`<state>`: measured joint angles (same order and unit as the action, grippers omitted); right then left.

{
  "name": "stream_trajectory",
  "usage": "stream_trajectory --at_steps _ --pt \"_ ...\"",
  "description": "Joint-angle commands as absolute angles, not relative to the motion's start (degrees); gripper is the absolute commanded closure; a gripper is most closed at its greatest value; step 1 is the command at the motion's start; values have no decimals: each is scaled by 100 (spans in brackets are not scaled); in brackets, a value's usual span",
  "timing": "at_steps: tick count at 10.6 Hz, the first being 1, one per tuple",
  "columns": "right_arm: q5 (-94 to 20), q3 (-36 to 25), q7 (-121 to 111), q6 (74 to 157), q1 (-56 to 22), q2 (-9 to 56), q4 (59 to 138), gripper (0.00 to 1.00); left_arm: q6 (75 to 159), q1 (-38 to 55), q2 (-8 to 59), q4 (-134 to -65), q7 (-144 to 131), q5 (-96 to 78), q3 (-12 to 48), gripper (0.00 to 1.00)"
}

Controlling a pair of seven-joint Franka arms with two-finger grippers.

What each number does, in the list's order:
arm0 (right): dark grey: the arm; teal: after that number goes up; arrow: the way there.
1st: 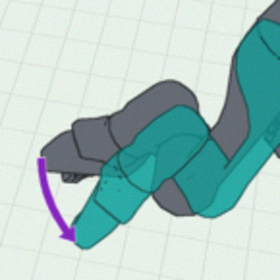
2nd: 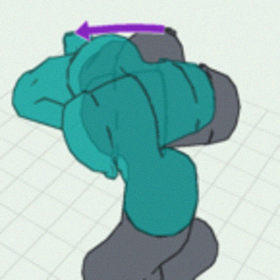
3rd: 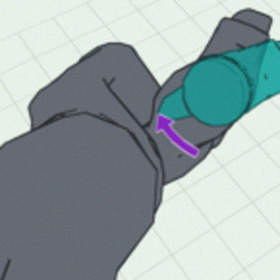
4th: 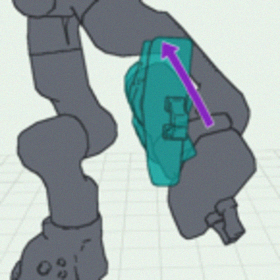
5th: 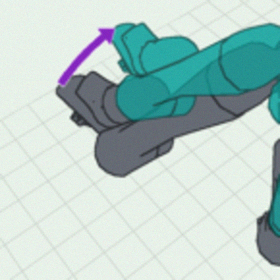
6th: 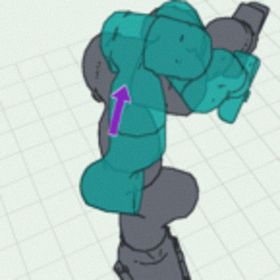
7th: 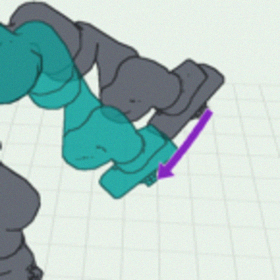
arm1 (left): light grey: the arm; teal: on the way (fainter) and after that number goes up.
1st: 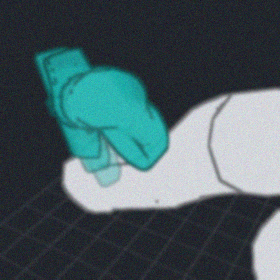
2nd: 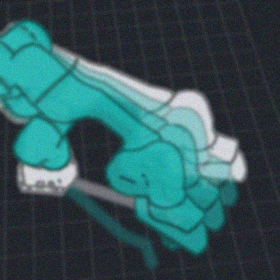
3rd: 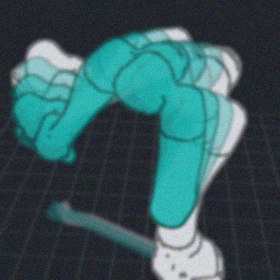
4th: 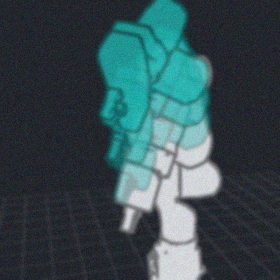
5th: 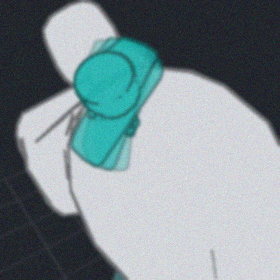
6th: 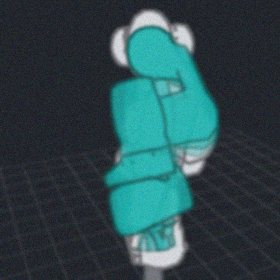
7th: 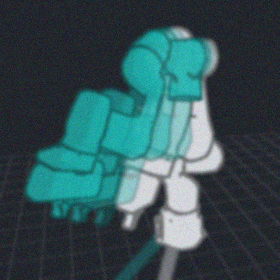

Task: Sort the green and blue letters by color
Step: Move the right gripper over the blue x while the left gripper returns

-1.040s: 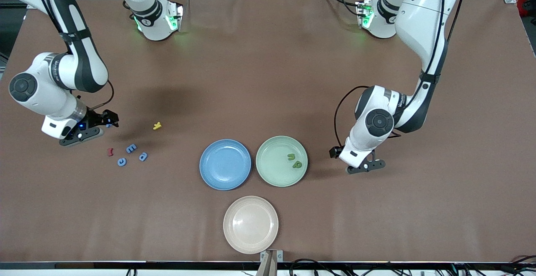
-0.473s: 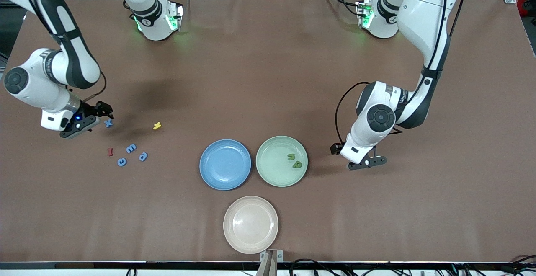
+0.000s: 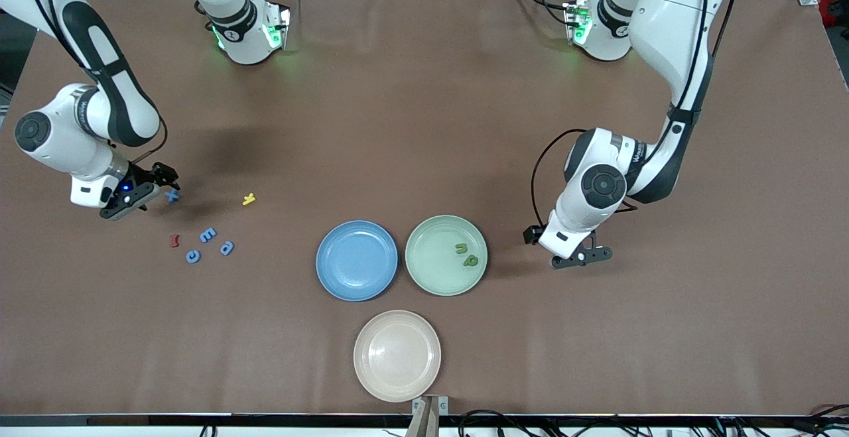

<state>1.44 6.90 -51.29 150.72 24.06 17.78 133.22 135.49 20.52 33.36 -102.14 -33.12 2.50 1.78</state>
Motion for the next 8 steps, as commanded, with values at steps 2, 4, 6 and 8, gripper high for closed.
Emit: stream_trajectory --at_steps 2,4,6,8 --pt "333 809 -5247 15504 2645 1881 13579 0 13632 2004 3208 -10380 -3217 378 211 0" --pt "465 809 -5247 15792 2680 2003 13657 0 13632 2004 3217 -10371 -3208 378 211 0" --pt "509 800 -5247 15820 2698 2013 13667 0 13632 2013 3252 -10371 -3208 378 211 0" --pt "545 800 -5247 15838 2751 2048 13693 0 13632 2013 3261 -10380 -3147 387 202 0"
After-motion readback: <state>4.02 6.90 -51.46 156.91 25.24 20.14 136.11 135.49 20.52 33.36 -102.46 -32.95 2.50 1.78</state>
